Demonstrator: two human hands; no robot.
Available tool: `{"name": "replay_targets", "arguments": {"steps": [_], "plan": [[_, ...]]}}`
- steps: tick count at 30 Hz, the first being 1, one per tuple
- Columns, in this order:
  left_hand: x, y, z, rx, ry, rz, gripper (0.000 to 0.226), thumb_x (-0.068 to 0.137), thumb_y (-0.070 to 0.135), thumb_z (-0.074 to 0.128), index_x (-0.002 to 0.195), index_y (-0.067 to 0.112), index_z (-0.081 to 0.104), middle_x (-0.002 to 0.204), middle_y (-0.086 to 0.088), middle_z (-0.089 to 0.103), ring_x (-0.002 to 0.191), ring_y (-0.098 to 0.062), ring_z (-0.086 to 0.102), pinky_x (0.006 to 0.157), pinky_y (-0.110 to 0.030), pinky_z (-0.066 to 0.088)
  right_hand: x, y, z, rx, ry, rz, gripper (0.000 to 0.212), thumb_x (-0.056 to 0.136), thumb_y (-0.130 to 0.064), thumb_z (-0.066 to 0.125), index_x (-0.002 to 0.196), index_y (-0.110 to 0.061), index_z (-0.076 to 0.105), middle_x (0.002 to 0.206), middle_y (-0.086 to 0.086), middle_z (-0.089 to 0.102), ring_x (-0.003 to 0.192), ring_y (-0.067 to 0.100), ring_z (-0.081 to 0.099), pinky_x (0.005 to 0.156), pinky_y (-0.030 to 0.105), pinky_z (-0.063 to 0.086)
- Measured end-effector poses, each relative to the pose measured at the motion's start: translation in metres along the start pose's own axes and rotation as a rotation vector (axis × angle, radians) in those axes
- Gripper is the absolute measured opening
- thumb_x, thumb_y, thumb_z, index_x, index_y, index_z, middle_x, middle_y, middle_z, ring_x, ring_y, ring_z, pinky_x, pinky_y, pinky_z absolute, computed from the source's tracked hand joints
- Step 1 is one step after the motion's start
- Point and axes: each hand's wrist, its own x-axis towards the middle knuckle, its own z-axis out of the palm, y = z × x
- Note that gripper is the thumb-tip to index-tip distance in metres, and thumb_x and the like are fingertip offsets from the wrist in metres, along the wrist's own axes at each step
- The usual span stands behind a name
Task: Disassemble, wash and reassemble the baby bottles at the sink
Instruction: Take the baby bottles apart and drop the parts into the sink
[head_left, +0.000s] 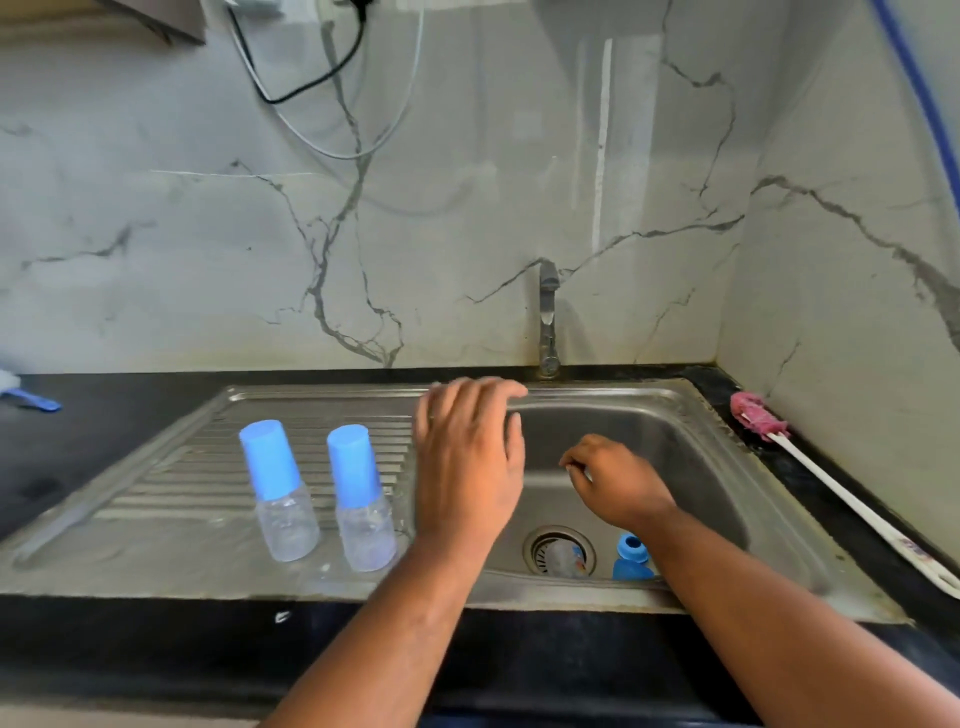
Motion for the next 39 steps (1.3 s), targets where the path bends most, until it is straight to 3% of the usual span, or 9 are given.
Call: {"name": "replay_targets", "arguments": {"steps": [6,13,17,21,24,26,30,36,39], "plan": [[0.004,-0.041,-0.039,0.201,0.098,-0.162,0.036,0.084,0.021,0.071,0.118,0.03,0.061,0.119,0.011,0.062,0.116,-0.017,0.057,0.118,-0.052,0.023,-0.006,0.001,-0.001,-0.015,-0.002,0.008,0.023,0.102,-0.03,0.052,0.115,-0.029,0.07,0.112,-0.008,0.062,0.1,0.014,0.062,0.083,0.035,0.054],[-0.017,-0.062,-0.029,0.081,0.06,-0.374,0.048,0.08,0.003,0.071,0.124,0.021,0.061,0.136,-0.005,0.053,0.119,-0.033,0.052,0.093,-0.045,0.048,-0.005,0.001,0.001,-0.002,-0.03,-0.011,0.023,0.102,-0.03,0.052,0.116,-0.028,0.07,0.111,-0.008,0.062,0.099,0.012,0.06,0.086,0.033,0.053],[-0.02,-0.057,-0.022,-0.054,0.11,-0.334,0.059,0.079,-0.016,0.059,0.13,0.014,0.058,0.149,-0.01,0.038,0.132,-0.031,0.043,0.105,-0.033,0.042,-0.003,0.003,0.003,0.037,-0.026,-0.01,0.022,0.101,-0.029,0.053,0.115,-0.029,0.071,0.11,-0.01,0.062,0.1,0.012,0.061,0.084,0.033,0.053],[-0.003,-0.041,-0.012,-0.241,0.125,-0.274,0.052,0.083,-0.012,0.067,0.128,0.01,0.059,0.143,-0.011,0.043,0.131,-0.023,0.049,0.108,-0.003,0.028,0.0,0.007,0.006,0.095,0.004,-0.012,0.021,0.1,-0.027,0.055,0.113,-0.029,0.072,0.108,-0.012,0.063,0.097,0.009,0.061,0.084,0.031,0.054],[0.017,-0.033,0.011,-0.355,0.114,-0.236,0.05,0.081,-0.007,0.073,0.126,0.011,0.06,0.137,-0.008,0.047,0.127,-0.024,0.053,0.112,-0.023,0.039,0.003,0.007,0.006,0.217,-0.006,-0.032,0.022,0.098,-0.032,0.062,0.119,-0.032,0.071,0.107,-0.015,0.063,0.094,0.005,0.06,0.085,0.024,0.05],[0.029,-0.029,0.033,-0.436,0.093,-0.248,0.051,0.079,-0.004,0.077,0.124,0.013,0.06,0.132,-0.005,0.05,0.12,-0.023,0.057,0.106,-0.036,0.045,0.004,0.007,0.005,0.386,-0.086,-0.034,0.047,0.089,-0.039,0.075,0.134,-0.038,0.061,0.112,-0.014,0.06,0.083,0.003,0.056,0.078,0.016,0.045],[0.043,-0.021,0.073,-0.567,0.033,-0.346,0.048,0.078,0.007,0.084,0.119,0.019,0.062,0.125,0.003,0.056,0.106,-0.011,0.062,0.094,-0.031,0.052,0.005,0.006,0.005,0.641,-0.292,-0.007,0.106,0.071,-0.042,0.091,0.155,-0.048,0.028,0.13,-0.016,0.052,0.078,0.008,0.055,0.072,0.016,0.051],[0.028,-0.027,0.128,-0.812,-0.039,-0.667,0.05,0.078,0.026,0.087,0.12,0.03,0.06,0.112,0.011,0.068,0.1,-0.008,0.068,0.092,-0.039,0.058,0.016,0.006,0.006,0.823,-0.292,0.033,0.056,0.081,-0.03,0.086,0.126,-0.041,0.055,0.119,-0.007,0.067,0.071,-0.009,0.062,0.06,0.011,0.048],[0.025,-0.026,0.138,-0.954,-0.216,-0.87,0.063,0.077,0.034,0.087,0.128,0.031,0.05,0.115,0.007,0.065,0.101,-0.011,0.068,0.09,-0.039,0.059,0.022,0.013,0.016,0.89,-0.258,0.12,0.049,0.081,-0.034,0.085,0.123,-0.03,0.061,0.113,-0.003,0.067,0.065,0.008,0.063,0.057,0.027,0.054]]}}
